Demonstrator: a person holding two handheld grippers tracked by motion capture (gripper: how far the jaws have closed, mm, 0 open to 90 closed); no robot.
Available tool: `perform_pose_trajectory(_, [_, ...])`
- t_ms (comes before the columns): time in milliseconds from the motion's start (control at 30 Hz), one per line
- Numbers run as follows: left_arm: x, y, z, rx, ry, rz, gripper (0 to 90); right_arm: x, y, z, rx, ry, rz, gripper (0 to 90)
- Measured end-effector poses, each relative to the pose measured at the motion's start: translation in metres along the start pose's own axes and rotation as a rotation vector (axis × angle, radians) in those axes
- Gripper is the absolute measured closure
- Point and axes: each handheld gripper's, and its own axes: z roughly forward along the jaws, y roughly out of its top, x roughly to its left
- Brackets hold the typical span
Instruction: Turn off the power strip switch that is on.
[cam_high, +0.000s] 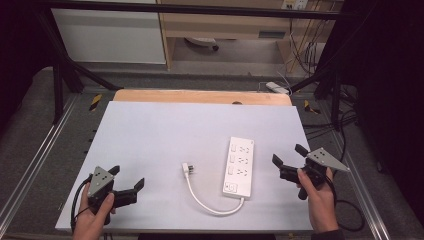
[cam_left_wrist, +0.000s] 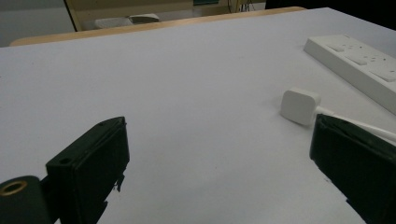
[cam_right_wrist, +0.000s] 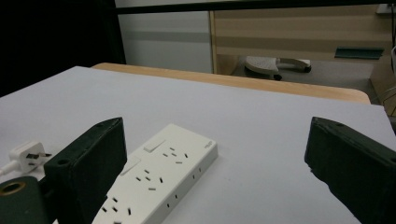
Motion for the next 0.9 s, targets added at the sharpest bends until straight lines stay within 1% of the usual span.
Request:
perform_pose_trajectory(200, [0.000,0.000,0.000,-0.001,0.002,0.001,4.6,-0.002,-0.011,-0.008,0.003,0.003,0.011,5.9])
perform_pose_trajectory(267, [0.000,0.000,-0.001,-0.001,0.001,0.000,4.6,-0.003,-0.015,-0.009,0.008,0.004,0.006,5.4])
perform_pose_trajectory(433, [0.000,0.000,0.000,-0.002,0.000,0.000,4.6,-0.004,-0.025,-0.012,0.024,0.002,0.011,4.6])
perform_pose_trajectory(633, [0.000,0.000,-0.001,-0.003,-0.003,0.000,4.6,-0.002,-0.035,-0.009,0.052,0.017,0.013,3.7])
perform_pose_trajectory(833, [-0.001,0.001,0.000,-0.003,-0.005,0.003,4.6,0.007,-0.046,0.002,0.121,0.046,0.004,3.3])
perform_pose_trajectory(900, [-0.001,0.001,0.000,-0.002,-0.005,0.005,4.6,0.009,-0.050,0.007,0.164,0.049,-0.009,3.4])
